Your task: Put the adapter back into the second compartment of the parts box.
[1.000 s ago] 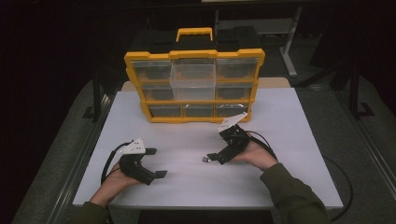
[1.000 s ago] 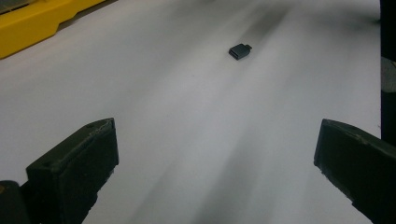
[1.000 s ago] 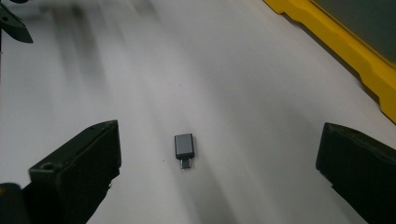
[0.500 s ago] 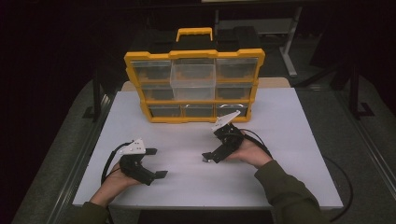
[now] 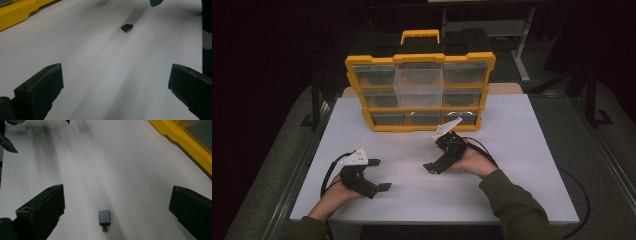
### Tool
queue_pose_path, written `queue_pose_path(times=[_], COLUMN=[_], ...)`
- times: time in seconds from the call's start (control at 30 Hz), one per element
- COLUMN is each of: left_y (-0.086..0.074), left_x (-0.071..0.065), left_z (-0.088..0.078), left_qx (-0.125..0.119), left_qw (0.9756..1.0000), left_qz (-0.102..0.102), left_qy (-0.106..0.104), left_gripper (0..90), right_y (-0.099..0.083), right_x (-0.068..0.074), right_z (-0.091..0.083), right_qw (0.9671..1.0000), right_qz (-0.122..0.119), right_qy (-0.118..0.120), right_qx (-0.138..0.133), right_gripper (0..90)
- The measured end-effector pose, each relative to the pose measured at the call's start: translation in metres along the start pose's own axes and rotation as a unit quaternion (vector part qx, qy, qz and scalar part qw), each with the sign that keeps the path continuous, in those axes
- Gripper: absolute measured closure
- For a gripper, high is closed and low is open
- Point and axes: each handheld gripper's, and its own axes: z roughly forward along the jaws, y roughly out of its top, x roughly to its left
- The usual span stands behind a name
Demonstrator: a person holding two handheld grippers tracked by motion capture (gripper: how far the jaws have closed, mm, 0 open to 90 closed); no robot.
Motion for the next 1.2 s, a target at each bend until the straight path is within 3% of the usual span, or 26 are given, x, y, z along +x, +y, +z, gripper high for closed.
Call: queue_pose_path(times=[0.6, 1.2], left_y=[0.0, 0.0], left_x=[0.0, 0.0], left_z=[0.0, 0.0], left_qx=[-0.001, -0.002], left_qw=[1.0, 1.0], left_qz=[0.001, 0.001], left_qy=[0.001, 0.001], left_gripper=[0.0, 0.0], right_y=[0.003, -0.001], right_x=[0.004, 0.008], right_z=[0.008, 0.013], right_qw=[0.9997, 0.9984], right_qz=[-0.012, -0.024], right_qy=[0.011, 0.02], right_qx=[0.017, 0.046], right_gripper=[5.5, 33.6])
